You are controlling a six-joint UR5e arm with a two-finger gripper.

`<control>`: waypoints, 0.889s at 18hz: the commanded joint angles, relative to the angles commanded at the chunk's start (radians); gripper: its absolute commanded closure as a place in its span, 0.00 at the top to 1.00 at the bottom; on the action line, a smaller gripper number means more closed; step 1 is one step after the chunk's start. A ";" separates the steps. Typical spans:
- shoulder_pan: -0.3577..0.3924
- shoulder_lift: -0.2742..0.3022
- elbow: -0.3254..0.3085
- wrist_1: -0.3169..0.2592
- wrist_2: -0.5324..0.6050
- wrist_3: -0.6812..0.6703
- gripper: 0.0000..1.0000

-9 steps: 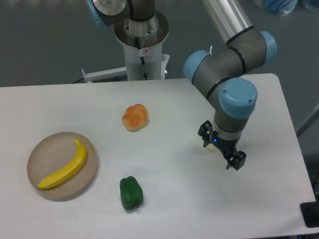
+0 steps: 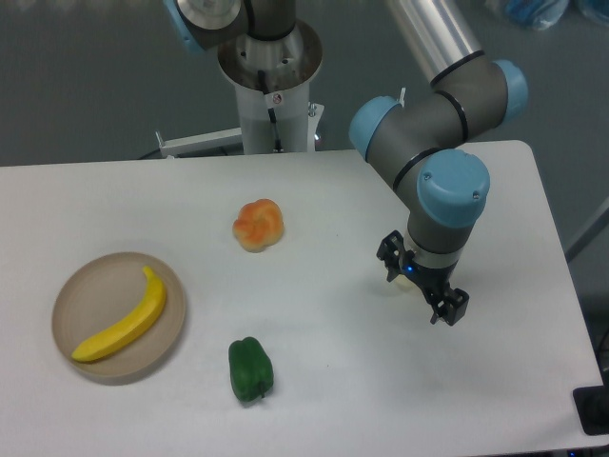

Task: Pick up the banana from the plate
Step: 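Move the open gripper across the table to above the banana on the plate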

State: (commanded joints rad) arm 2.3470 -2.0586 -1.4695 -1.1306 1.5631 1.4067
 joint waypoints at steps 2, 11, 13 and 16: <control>0.000 0.000 -0.008 -0.002 0.002 -0.006 1.00; -0.187 0.089 -0.095 -0.005 -0.009 -0.349 1.00; -0.231 0.089 -0.112 -0.002 -0.012 -0.405 1.00; -0.317 0.087 -0.120 0.002 -0.015 -0.497 1.00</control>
State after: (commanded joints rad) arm 2.0297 -1.9712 -1.5892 -1.1290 1.5478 0.9099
